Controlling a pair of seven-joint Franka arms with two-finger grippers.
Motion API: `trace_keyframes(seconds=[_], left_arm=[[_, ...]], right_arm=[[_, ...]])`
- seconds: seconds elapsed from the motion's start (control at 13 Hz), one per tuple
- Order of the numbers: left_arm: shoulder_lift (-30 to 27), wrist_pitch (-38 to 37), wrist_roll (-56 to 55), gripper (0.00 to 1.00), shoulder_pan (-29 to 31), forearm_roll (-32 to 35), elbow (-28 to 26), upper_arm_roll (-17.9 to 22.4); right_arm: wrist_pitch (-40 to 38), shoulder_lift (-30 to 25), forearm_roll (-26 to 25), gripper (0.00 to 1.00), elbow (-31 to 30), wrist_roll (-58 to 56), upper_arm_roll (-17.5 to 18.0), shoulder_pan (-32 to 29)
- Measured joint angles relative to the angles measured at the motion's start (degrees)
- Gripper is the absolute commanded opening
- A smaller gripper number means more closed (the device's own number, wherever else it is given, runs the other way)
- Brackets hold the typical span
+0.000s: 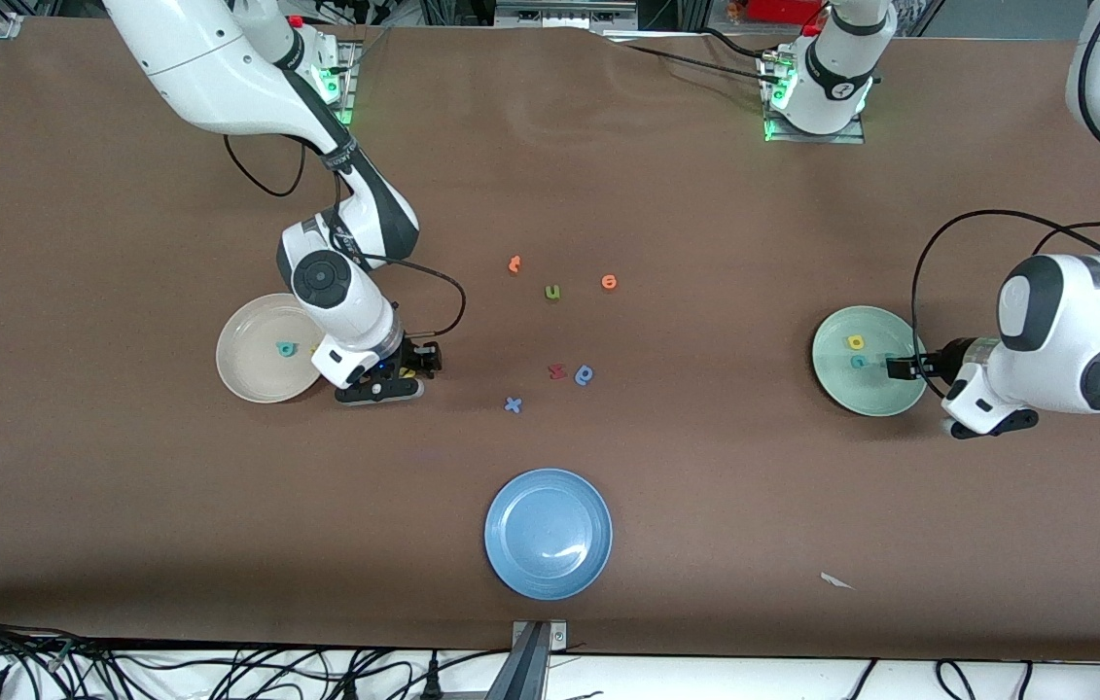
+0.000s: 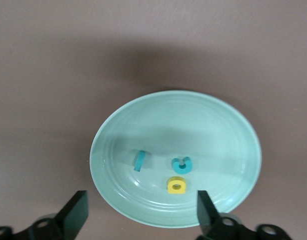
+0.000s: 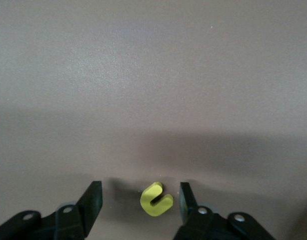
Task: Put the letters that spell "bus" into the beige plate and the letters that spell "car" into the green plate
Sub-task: 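Grasp the yellow u with the right gripper while the left gripper withdraws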
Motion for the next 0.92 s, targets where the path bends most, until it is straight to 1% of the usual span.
trace_keyframes(seconds=[0.08, 0.23, 0.38, 0.54, 0.77, 0.92], left_arm=[[-1.03, 0.0, -0.02, 1.0, -0.01, 0.0, 0.83, -0.59], [-3.41, -0.23, -0.02, 1.0, -0.05, 0.0, 2.89, -1.68], [-5.88, -2.0, -0.02, 1.0, -0.07, 0.0, 5.47, -2.48], [-7.79, -5.34, -0.02, 1.0, -0.09, 0.0, 8.81, -3.42], [-9.31, -11.07, -0.02, 1.0, -0.1, 0.0, 14.01, -4.17], [-9.89, -13.55, -0.02, 1.0, -0.12, 0.0, 16.85, -4.39]], right_arm=[[0.0, 0.12, 0.0, 0.69, -0.04, 0.0, -0.01, 0.0], [0.52, 0.32, -0.01, 0.66, -0.66, 0.0, -0.03, 0.0], [1.87, 0.51, -0.04, 0.59, -1.56, 0.0, -0.08, 0.0], [2.09, 0.49, -0.07, 0.53, -1.71, 0.0, -0.25, -0.01], [2.16, 0.49, -0.09, 0.41, -1.86, 0.0, -0.28, -0.01], [2.33, 0.34, -0.09, 0.3, -1.89, 0.0, -0.12, 0.04]])
